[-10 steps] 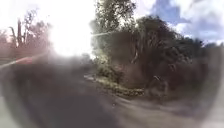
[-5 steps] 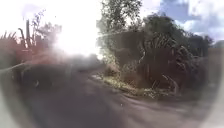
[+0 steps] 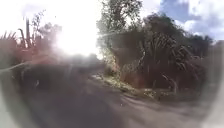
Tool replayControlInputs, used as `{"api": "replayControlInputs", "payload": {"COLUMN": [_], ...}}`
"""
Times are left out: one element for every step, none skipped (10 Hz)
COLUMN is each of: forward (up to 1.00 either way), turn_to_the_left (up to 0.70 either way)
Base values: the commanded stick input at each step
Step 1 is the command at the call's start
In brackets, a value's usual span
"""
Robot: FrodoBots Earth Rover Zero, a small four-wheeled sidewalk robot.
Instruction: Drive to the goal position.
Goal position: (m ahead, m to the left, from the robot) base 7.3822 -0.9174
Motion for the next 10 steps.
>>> {"api": "replayControlInputs", "payload": {"forward": [0.50, 0.50, 0.50, 0.50, 0.50, 0.50, 0.50, 0.50, 0.50, 0.50], "turn_to_the_left": [0.00, 0.00, 0.00, 0.00, 0.00, 0.00, 0.00, 0.00, 0.00, 0.00]}}
